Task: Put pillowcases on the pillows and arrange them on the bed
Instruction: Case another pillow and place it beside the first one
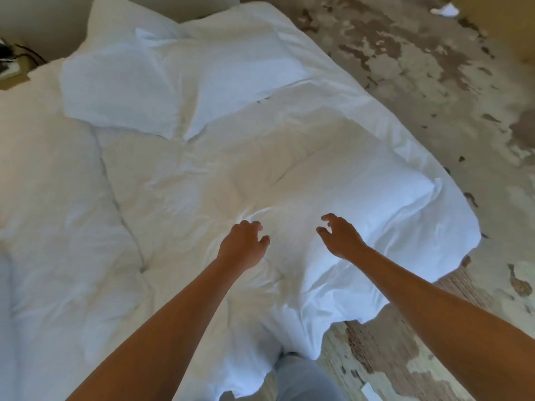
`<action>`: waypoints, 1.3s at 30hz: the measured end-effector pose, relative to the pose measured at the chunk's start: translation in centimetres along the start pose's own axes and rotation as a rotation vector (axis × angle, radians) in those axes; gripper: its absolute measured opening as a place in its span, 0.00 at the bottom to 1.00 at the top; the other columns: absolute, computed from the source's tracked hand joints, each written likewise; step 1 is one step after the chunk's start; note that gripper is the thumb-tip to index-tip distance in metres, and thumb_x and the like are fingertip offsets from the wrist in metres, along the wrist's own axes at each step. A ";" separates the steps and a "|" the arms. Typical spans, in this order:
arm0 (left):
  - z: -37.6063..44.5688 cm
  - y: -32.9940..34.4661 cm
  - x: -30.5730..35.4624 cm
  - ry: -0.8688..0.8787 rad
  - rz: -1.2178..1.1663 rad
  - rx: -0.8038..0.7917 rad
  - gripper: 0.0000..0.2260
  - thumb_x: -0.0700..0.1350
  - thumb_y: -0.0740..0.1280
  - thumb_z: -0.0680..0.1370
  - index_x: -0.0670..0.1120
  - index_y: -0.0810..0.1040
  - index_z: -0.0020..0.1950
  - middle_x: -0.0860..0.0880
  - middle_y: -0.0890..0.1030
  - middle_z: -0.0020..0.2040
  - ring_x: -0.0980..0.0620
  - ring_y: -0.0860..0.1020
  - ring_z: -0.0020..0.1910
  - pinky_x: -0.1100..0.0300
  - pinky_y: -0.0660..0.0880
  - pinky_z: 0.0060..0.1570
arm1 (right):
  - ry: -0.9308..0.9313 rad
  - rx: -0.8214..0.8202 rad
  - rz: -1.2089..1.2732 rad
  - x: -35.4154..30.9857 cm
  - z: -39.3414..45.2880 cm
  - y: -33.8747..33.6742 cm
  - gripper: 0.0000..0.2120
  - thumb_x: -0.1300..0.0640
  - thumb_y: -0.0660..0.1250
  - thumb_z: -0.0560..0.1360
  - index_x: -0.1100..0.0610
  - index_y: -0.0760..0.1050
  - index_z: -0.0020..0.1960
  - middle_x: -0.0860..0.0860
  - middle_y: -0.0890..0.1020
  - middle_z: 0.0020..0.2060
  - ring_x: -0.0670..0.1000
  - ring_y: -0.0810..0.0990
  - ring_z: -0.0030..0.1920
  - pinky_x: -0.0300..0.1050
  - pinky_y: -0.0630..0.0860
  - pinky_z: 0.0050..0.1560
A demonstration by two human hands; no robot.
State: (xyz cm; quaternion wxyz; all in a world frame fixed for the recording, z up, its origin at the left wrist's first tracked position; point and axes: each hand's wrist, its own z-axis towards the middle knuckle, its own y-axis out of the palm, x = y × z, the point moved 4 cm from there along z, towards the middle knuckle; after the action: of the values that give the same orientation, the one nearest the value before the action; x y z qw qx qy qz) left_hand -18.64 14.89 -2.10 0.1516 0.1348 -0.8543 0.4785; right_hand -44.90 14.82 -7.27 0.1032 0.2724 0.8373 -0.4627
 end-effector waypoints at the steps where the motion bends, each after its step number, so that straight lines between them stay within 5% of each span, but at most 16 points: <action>1: 1.3 0.3 1.0 -0.010 0.009 -0.010 0.21 0.56 0.61 0.81 0.51 0.73 0.72 0.47 0.74 0.70 0.46 0.71 0.70 0.48 0.73 0.65 | 0.008 0.005 0.009 0.7 1.4 -0.8 0.25 0.45 0.63 0.84 0.55 0.68 0.77 0.60 0.77 0.70 0.61 0.75 0.72 0.57 0.72 0.72; 9: 11.5 1.8 4.6 -0.098 0.056 -0.062 0.21 0.57 0.60 0.81 0.51 0.72 0.73 0.46 0.75 0.68 0.45 0.72 0.69 0.48 0.73 0.64 | -0.112 0.052 -0.200 3.4 12.7 -3.0 0.37 0.35 0.65 0.80 0.54 0.63 0.80 0.59 0.67 0.79 0.61 0.66 0.78 0.61 0.68 0.74; 16: 21.0 3.8 3.4 -0.206 0.070 -0.078 0.28 0.60 0.62 0.80 0.47 0.67 0.75 0.45 0.73 0.70 0.43 0.71 0.70 0.46 0.74 0.64 | -0.109 0.248 -0.392 6.3 19.0 0.4 0.44 0.25 0.47 0.79 0.54 0.56 0.85 0.60 0.56 0.84 0.61 0.52 0.84 0.78 0.54 0.75; 31: 30.2 9.4 -1.2 -0.434 -0.071 -0.095 0.49 0.83 0.58 0.60 0.53 0.67 0.72 0.48 0.78 0.65 0.42 0.76 0.66 0.42 0.70 0.65 | -0.141 0.387 -0.354 11.1 22.0 6.8 0.46 0.26 0.46 0.80 0.53 0.42 0.87 0.56 0.44 0.86 0.58 0.43 0.86 0.77 0.45 0.79; 35: 30.4 9.9 -1.6 -0.443 -0.049 -0.127 0.49 0.85 0.57 0.58 0.50 0.72 0.64 0.49 0.80 0.61 0.42 0.78 0.63 0.44 0.69 0.63 | -0.157 0.393 -0.356 11.6 22.1 7.2 0.46 0.26 0.47 0.80 0.54 0.43 0.87 0.56 0.44 0.86 0.58 0.44 0.86 0.76 0.44 0.79; 39: 29.2 9.7 -0.8 -0.415 -0.047 -0.120 0.40 0.84 0.57 0.59 0.52 0.72 0.52 0.54 0.78 0.47 0.43 0.80 0.57 0.46 0.71 0.56 | -0.157 0.363 -0.380 12.0 21.2 6.7 0.46 0.26 0.47 0.80 0.54 0.43 0.87 0.57 0.45 0.86 0.58 0.44 0.86 0.76 0.44 0.79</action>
State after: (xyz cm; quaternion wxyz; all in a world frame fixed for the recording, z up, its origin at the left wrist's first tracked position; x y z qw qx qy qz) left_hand -25.34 -5.22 -24.46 -0.0087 0.2411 -0.8908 0.3851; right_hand -52.86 4.33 -28.84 0.0283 0.0879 0.7661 -0.6360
